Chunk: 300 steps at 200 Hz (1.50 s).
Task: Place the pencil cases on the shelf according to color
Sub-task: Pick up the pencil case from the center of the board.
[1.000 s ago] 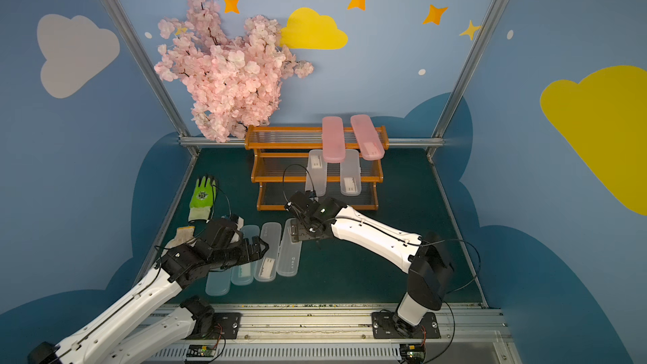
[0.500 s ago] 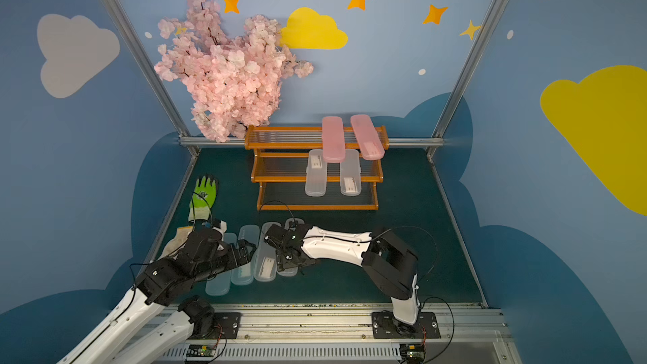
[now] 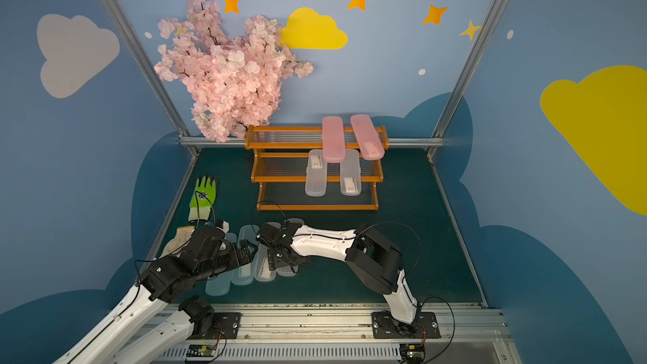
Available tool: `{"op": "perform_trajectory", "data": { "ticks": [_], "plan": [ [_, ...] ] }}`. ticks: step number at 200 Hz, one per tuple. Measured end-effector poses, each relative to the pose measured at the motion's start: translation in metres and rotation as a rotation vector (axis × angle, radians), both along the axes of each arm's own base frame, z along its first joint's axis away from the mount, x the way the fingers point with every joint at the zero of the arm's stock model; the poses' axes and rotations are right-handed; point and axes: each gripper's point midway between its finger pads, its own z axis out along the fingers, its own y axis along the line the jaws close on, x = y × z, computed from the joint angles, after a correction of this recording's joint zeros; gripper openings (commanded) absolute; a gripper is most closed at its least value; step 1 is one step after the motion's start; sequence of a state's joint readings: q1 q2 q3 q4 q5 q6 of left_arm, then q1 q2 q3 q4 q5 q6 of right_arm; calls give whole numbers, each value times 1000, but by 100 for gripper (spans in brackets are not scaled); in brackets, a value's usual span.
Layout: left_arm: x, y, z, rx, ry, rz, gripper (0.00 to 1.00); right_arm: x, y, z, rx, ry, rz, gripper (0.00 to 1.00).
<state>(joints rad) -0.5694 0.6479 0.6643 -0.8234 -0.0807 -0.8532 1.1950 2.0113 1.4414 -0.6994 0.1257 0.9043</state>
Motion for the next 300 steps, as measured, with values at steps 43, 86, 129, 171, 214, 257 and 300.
{"op": "perform_trajectory", "data": {
  "ticks": [43, 86, 129, 171, 214, 257, 300],
  "plan": [
    [2, -5, 3, -19, -6, -11, 100, 2, -3, -1, 5, 6, -10, 95],
    [6, -10, 1, -25, 10, -21, 100, 0, -27, -1, 4, -6, -32, 95],
    [10, -15, 4, -41, -4, -26, 100, -6, -67, 4, -50, -31, -43, 96],
    [11, -16, 5, -45, -10, -26, 100, -11, -84, 21, -19, -67, -14, 94],
    [12, -16, 5, -38, -14, -20, 100, -19, -74, 26, 22, -87, 35, 95],
    [14, -13, 4, -23, -21, -10, 100, -25, -57, 9, -13, -74, 66, 98],
    [14, -12, -8, 7, 16, -7, 100, -23, -56, 0, -44, -69, 52, 99]
  ]
}}
